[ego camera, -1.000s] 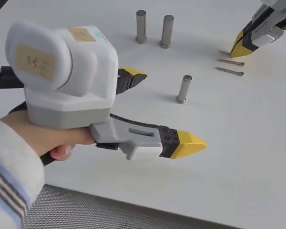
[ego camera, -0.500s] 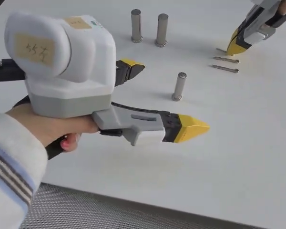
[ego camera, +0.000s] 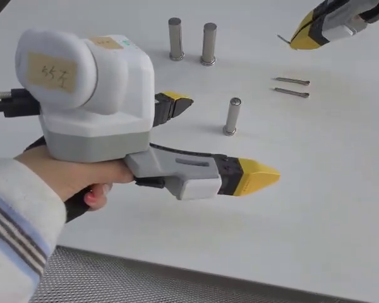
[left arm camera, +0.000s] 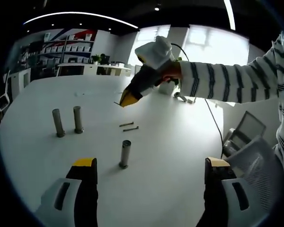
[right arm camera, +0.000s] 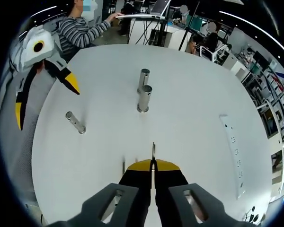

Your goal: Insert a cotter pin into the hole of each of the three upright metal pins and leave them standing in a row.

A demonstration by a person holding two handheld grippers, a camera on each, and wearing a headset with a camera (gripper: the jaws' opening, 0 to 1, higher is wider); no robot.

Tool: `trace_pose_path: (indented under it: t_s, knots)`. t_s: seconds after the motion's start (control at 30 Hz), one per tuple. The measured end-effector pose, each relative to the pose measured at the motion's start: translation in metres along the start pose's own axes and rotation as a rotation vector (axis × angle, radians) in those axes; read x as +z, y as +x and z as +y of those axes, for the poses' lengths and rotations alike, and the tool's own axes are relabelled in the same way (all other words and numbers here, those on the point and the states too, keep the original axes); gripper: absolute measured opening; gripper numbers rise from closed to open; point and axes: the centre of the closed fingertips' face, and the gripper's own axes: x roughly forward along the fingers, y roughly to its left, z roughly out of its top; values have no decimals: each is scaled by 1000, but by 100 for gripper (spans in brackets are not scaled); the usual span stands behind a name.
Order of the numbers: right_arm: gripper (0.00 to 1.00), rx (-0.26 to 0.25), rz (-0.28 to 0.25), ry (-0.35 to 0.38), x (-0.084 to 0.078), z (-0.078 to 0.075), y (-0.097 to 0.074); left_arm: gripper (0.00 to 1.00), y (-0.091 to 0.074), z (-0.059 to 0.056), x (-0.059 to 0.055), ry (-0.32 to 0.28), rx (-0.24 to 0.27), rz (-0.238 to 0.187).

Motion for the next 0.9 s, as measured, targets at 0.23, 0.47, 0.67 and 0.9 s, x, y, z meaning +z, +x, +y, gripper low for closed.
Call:
trace_pose_path:
  t_s: [0.23,0.47,0.67,0.9]
  knots:
    - [0,-84,-82,-28,15,5,-18,88,-1,-1,6,-8,-5,-20]
    - [0,-150,-153,-63,31,13,-39,83,-2,1,15,-46,8,-33]
    - [0,-179,-189,-143,45,33,-53,78,-2,5,18,-54,25,-38]
    - [0,-208,-198,-255,57,54,-64,71,-3,9,27,-79,35,-59]
